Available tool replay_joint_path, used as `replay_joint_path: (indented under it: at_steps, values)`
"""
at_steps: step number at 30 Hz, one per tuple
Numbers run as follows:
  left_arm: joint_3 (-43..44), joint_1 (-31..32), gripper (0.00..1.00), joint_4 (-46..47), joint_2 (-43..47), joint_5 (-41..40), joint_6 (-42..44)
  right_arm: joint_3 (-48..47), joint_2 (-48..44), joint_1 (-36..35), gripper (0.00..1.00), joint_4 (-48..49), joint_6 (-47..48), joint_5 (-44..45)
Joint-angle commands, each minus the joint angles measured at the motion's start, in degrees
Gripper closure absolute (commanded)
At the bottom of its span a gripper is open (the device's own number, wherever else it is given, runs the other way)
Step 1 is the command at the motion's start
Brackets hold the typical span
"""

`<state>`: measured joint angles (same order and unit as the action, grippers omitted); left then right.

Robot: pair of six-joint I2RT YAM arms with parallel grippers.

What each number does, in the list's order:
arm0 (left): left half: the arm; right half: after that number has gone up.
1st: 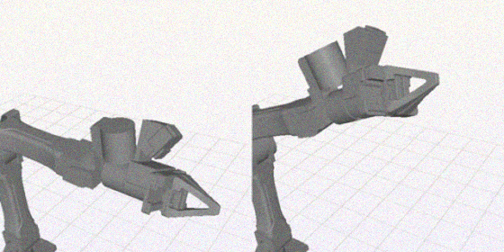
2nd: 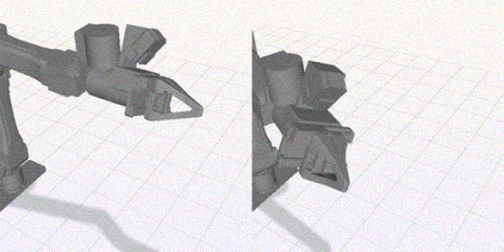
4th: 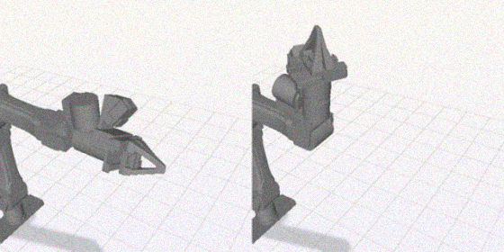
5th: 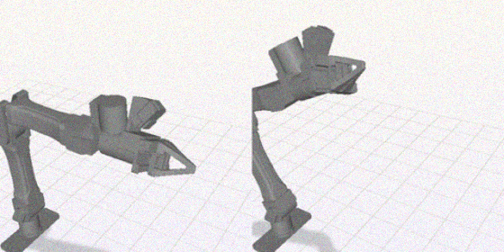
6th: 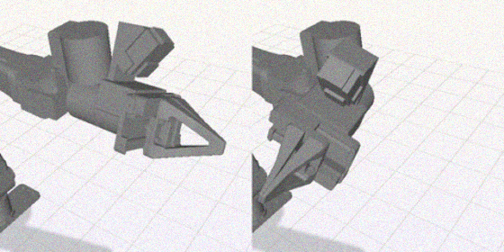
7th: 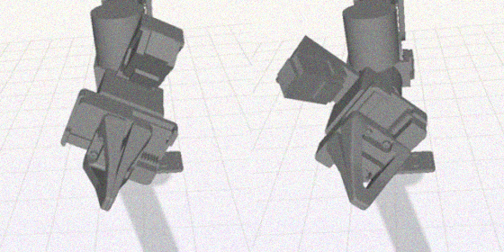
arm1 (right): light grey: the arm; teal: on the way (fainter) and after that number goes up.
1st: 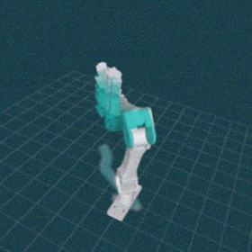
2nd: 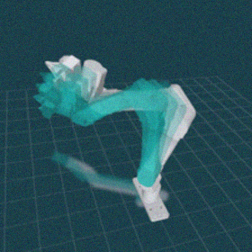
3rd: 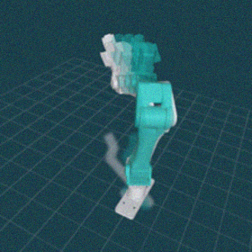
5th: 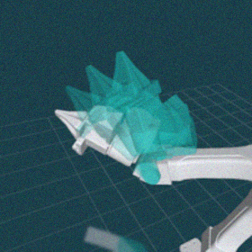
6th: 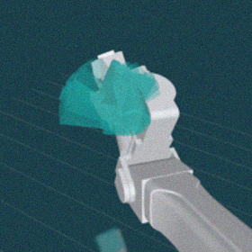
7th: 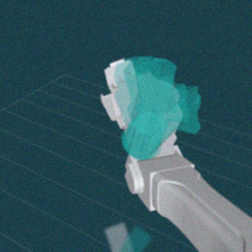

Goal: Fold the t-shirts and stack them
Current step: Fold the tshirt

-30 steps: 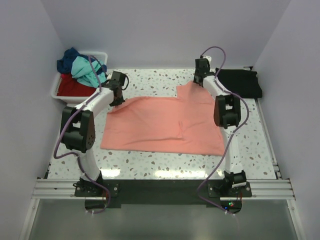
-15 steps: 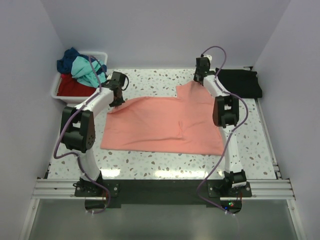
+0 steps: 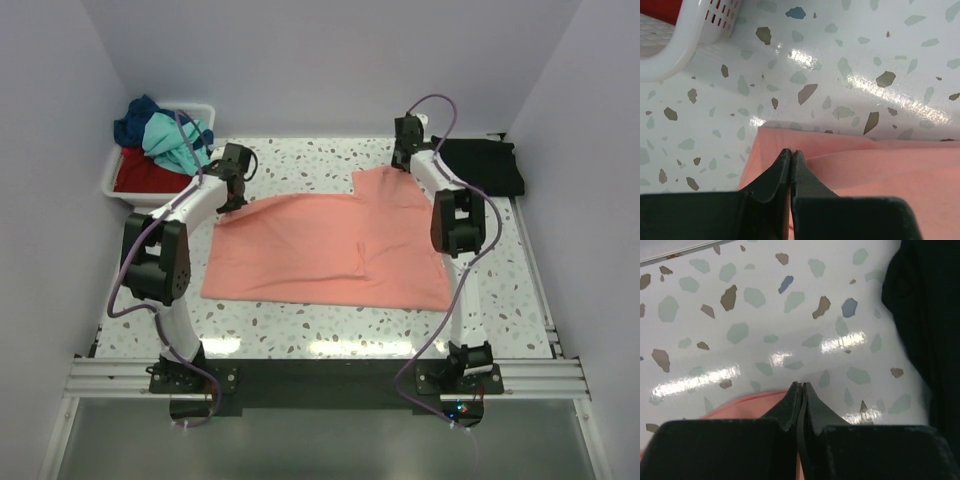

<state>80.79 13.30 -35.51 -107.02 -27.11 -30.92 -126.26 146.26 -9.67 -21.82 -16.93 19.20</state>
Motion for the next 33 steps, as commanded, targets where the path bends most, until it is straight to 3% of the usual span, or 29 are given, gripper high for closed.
replay_joint_path:
  at_steps: [1,13,33]
  values:
    - [2.4,-0.5,1.0,0.7,3.5,-5.0,-2.6,5.0,-11.2,0.4,1.0,0.0,0.8,3.6]
    - [5.0,-0.9,1.0,2.9,2.1,-8.0,-2.5,24.4,-31.2,0.4,1.0,0.9,0.8,5.9]
    - [2.9,-2.8,0.99,-0.7,0.9,-11.0,-5.1,47.1,-52.5,0.5,1.0,-5.7,-4.9,7.9]
